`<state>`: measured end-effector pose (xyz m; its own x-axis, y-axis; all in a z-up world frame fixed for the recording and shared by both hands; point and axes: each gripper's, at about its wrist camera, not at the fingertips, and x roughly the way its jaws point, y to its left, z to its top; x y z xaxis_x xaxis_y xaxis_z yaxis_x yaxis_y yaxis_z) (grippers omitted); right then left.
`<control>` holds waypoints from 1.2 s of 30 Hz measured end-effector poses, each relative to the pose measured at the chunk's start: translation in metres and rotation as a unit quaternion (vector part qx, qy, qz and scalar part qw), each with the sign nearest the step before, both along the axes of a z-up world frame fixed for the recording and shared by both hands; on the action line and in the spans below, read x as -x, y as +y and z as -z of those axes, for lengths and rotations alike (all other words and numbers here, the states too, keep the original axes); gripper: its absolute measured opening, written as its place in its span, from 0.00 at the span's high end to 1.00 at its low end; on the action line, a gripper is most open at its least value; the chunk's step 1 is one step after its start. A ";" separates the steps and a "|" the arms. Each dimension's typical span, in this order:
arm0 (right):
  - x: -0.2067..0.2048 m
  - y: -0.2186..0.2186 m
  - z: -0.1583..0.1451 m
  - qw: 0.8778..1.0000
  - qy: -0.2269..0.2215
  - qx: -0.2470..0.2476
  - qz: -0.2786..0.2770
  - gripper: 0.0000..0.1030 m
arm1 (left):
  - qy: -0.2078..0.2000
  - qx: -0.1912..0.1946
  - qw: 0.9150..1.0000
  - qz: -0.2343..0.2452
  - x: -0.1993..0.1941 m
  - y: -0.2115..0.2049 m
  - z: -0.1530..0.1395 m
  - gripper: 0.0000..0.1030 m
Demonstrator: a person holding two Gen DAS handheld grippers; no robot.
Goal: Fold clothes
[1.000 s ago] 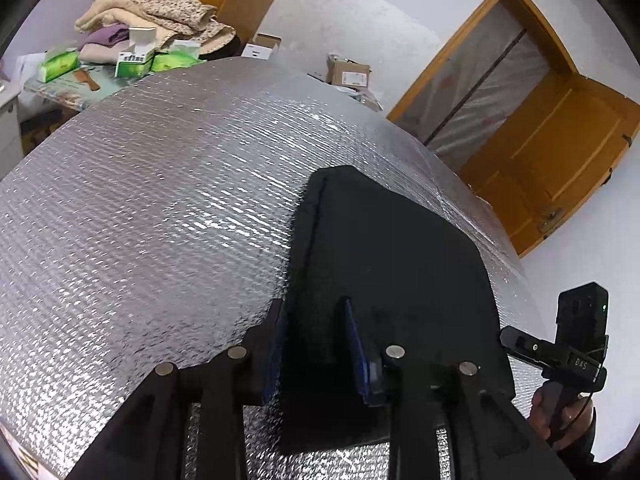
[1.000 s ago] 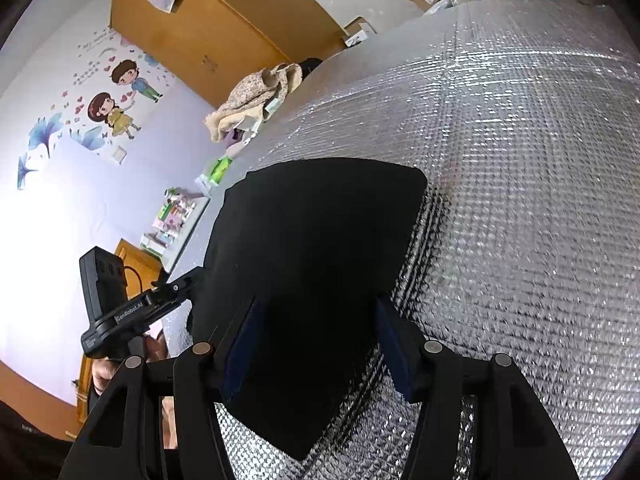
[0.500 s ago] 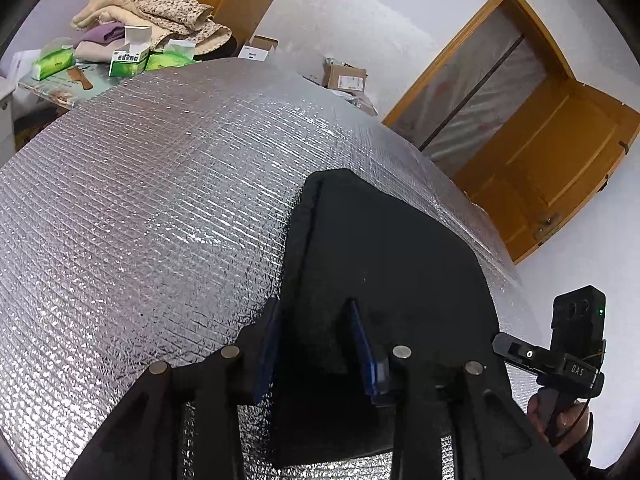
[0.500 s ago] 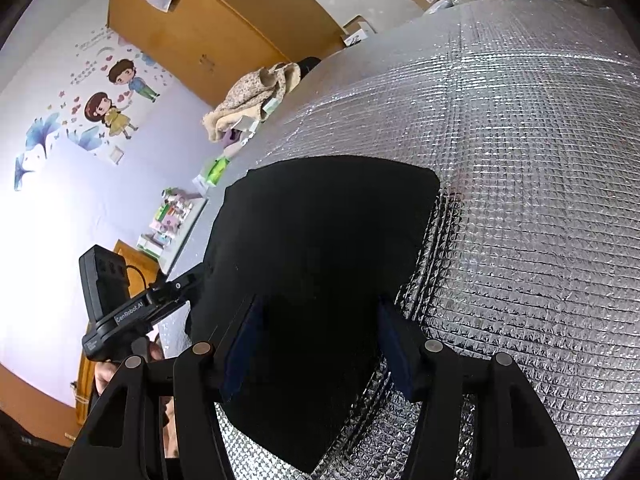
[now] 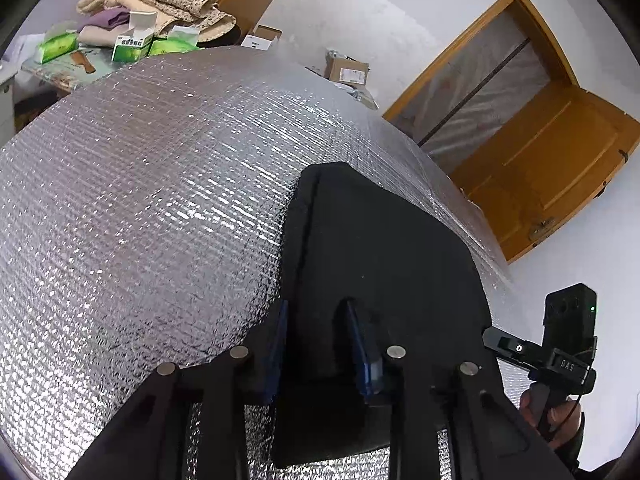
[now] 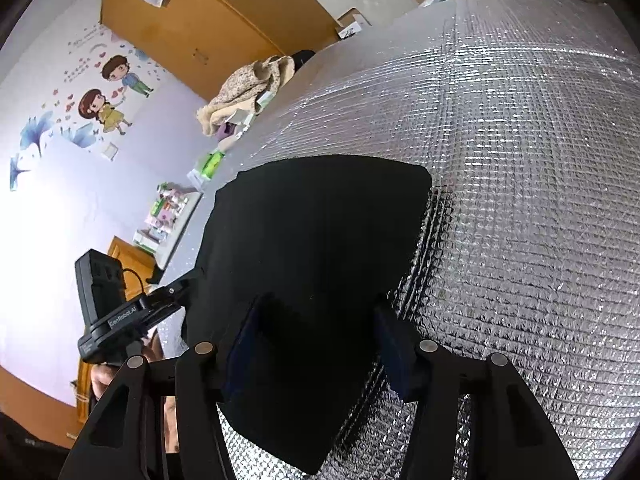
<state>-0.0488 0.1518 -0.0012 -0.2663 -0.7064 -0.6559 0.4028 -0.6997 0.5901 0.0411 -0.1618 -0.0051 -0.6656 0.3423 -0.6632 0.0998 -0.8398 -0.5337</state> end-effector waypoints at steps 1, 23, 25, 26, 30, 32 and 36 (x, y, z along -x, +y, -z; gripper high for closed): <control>-0.001 -0.002 -0.001 1.000 0.005 -0.007 -0.003 0.45 | -0.001 0.012 1.000 0.002 0.001 0.003 -0.002 0.70; 0.026 -0.021 -0.026 0.999 0.053 -0.013 -0.002 0.72 | 0.056 0.089 0.994 -0.004 0.045 0.003 -0.034 0.85; 0.034 -0.026 -0.032 0.998 0.063 -0.013 -0.004 0.73 | 0.064 0.096 0.993 -0.003 0.054 0.001 -0.040 0.85; 0.038 -0.029 -0.036 0.998 0.069 -0.013 -0.005 0.73 | 0.068 0.100 0.993 -0.002 0.057 0.000 -0.042 0.86; 0.061 -0.042 -0.043 0.997 0.079 -0.014 -0.009 0.75 | 0.092 0.117 0.989 0.000 0.077 -0.006 -0.057 0.88; 0.074 -0.049 -0.044 0.997 0.080 -0.016 -0.009 0.75 | 0.097 0.123 0.988 -0.001 0.090 -0.012 -0.059 0.89; 0.103 -0.061 -0.041 0.997 0.078 -0.020 -0.008 0.75 | 0.087 0.123 0.989 -0.005 0.118 -0.025 -0.053 0.89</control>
<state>-0.1517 0.0908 0.0401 -0.3560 -0.6862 -0.6344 0.4994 -0.7135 0.4915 -0.0769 -0.1870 0.0478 -0.7794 0.1777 -0.6009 0.0335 -0.9457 -0.3232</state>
